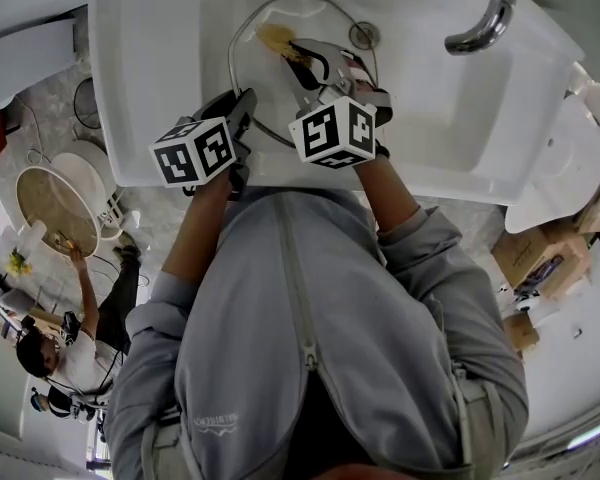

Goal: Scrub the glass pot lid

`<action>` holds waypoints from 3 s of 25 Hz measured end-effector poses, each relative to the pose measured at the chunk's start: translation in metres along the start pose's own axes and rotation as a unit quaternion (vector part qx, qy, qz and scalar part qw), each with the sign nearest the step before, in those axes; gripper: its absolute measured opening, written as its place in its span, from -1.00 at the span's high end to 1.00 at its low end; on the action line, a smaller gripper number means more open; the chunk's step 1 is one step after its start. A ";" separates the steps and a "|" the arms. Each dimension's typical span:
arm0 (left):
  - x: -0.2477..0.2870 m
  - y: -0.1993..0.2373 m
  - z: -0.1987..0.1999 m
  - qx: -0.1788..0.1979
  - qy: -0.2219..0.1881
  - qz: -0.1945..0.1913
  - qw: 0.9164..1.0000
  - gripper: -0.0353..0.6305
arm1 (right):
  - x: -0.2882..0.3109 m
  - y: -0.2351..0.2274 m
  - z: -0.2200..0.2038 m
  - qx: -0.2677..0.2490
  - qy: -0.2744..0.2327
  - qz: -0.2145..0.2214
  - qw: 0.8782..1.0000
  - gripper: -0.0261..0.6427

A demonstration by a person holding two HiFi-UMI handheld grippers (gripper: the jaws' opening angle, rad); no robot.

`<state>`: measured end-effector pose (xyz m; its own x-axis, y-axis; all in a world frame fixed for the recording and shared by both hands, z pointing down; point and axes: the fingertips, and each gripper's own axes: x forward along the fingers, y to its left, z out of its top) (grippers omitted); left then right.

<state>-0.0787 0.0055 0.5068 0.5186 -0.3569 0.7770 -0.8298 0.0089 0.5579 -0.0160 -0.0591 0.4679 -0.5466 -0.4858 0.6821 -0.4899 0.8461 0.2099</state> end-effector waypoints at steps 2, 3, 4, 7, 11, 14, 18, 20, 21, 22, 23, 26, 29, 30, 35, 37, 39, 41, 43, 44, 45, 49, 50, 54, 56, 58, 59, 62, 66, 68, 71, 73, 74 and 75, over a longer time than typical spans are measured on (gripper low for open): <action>0.000 -0.001 0.000 0.010 0.000 0.002 1.000 0.62 | 0.010 0.001 -0.004 -0.027 0.018 0.002 0.999 0.76; 0.000 -0.001 0.000 0.015 0.000 0.003 1.000 0.61 | 0.016 0.002 -0.006 -0.042 0.026 0.003 0.999 0.76; 0.000 -0.001 0.001 0.022 0.001 0.005 1.000 0.61 | 0.021 0.003 -0.009 -0.057 0.034 0.003 0.998 0.76; 0.000 -0.002 0.001 0.035 0.002 0.010 0.999 0.60 | 0.037 0.008 -0.018 -0.099 0.057 0.006 0.993 0.76; 0.000 -0.001 0.001 0.036 0.006 0.010 0.999 0.59 | 0.051 0.015 -0.025 -0.135 0.076 0.017 0.988 0.76; 0.001 -0.001 0.001 0.040 0.009 0.011 0.999 0.59 | 0.056 0.023 -0.030 -0.156 0.085 0.043 0.983 0.76; 0.002 -0.001 0.001 0.045 0.011 0.013 0.999 0.59 | 0.053 0.044 -0.034 -0.184 0.090 0.100 0.974 0.76; 0.003 0.000 0.001 0.047 0.012 0.015 0.999 0.59 | 0.050 0.057 -0.037 -0.194 0.099 0.126 0.968 0.76; 0.003 0.001 0.001 0.048 0.013 0.016 0.999 0.59 | 0.047 0.063 -0.039 -0.199 0.106 0.137 0.965 0.76; 0.004 0.001 0.001 0.048 0.013 0.017 0.999 0.59 | 0.044 0.069 -0.041 -0.201 0.113 0.147 0.962 0.76; 0.004 0.002 0.001 0.048 0.014 0.018 0.999 0.59 | 0.041 0.074 -0.043 -0.202 0.118 0.156 0.960 0.76; 0.003 0.003 0.001 0.047 0.012 0.018 0.999 0.59 | 0.029 0.087 -0.047 -0.200 0.126 0.177 0.955 0.76; 0.003 0.004 0.001 0.047 0.010 0.018 0.999 0.59 | 0.015 0.099 -0.050 -0.198 0.132 0.203 0.950 0.76; 0.003 0.004 0.001 0.046 0.011 0.019 0.999 0.59 | 0.011 0.103 -0.051 -0.195 0.133 0.213 0.948 0.76; 0.005 0.004 0.001 0.047 0.011 0.021 0.999 0.59 | -0.014 0.121 -0.054 -0.182 0.134 0.278 0.933 0.76; 0.006 0.005 0.001 0.048 0.010 0.022 0.999 0.59 | -0.024 0.128 -0.056 -0.180 0.139 0.308 0.924 0.76; 0.006 0.006 0.000 0.048 0.011 0.023 0.999 0.59 | -0.033 0.134 -0.057 -0.177 0.146 0.333 0.914 0.76; 0.006 0.007 0.000 0.047 0.013 0.024 0.999 0.59 | -0.040 0.138 -0.060 -0.175 0.154 0.355 0.905 0.76; 0.006 0.008 -0.001 0.048 0.013 0.025 0.998 0.59 | -0.046 0.141 -0.063 -0.169 0.158 0.375 0.898 0.76; 0.006 0.008 -0.001 0.048 0.014 0.025 0.998 0.59 | -0.048 0.141 -0.064 -0.163 0.157 0.383 0.895 0.76; 0.006 0.008 -0.001 0.047 0.015 0.025 0.998 0.59 | -0.048 0.140 -0.064 -0.158 0.155 0.387 0.895 0.76; 0.004 0.007 -0.002 0.048 0.016 0.026 0.998 0.58 | -0.036 0.130 -0.068 -0.154 0.160 0.365 0.904 0.76; 0.004 0.007 -0.003 0.049 0.017 0.027 0.998 0.58 | -0.032 0.128 -0.069 -0.152 0.161 0.358 0.907 0.76; 0.004 0.006 -0.002 0.052 0.018 0.030 0.998 0.58 | -0.013 0.114 -0.072 -0.149 0.170 0.322 0.919 0.76; 0.004 0.006 -0.002 0.054 0.019 0.032 0.998 0.58 | -0.002 0.106 -0.073 -0.138 0.176 0.309 0.924 0.76; 0.005 0.007 -0.003 0.054 0.020 0.034 0.998 0.58 | 0.008 0.097 -0.073 -0.127 0.181 0.298 0.929 0.76; 0.005 0.007 -0.003 0.054 0.021 0.034 0.998 0.58 | 0.013 0.092 -0.074 -0.125 0.184 0.291 0.930 0.76; 0.005 0.008 -0.004 0.054 0.023 0.035 0.998 0.58 | 0.027 0.079 -0.075 -0.114 0.191 0.271 0.937 0.76; 0.004 0.008 -0.006 0.058 0.025 0.039 0.997 0.58 | 0.046 0.058 -0.078 -0.102 0.202 0.239 0.944 0.76; 0.004 0.008 -0.006 0.060 0.026 0.040 0.997 0.58 | 0.057 0.046 -0.079 -0.101 0.205 0.224 0.948 0.76; 0.004 0.008 -0.006 0.060 0.026 0.040 0.997 0.58 | 0.071 0.026 -0.076 -0.102 0.203 0.198 0.954 0.76; 0.004 0.008 -0.005 0.061 0.026 0.040 0.997 0.58 | 0.080 0.012 -0.078 -0.109 0.206 0.176 0.957 0.76; 0.004 0.008 -0.005 0.062 0.026 0.040 0.997 0.58 | 0.084 0.004 -0.079 -0.115 0.208 0.164 0.957 0.76; 0.004 0.008 -0.005 0.063 0.026 0.041 0.997 0.57 | 0.088 -0.002 -0.081 -0.123 0.210 0.153 0.958 0.76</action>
<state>-0.0821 0.0087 0.5156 0.4558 -0.3110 0.8340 -0.8871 -0.0823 0.4542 -0.0083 -0.0859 0.5838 -0.2917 -0.1190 0.9491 -0.1479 0.9859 0.0782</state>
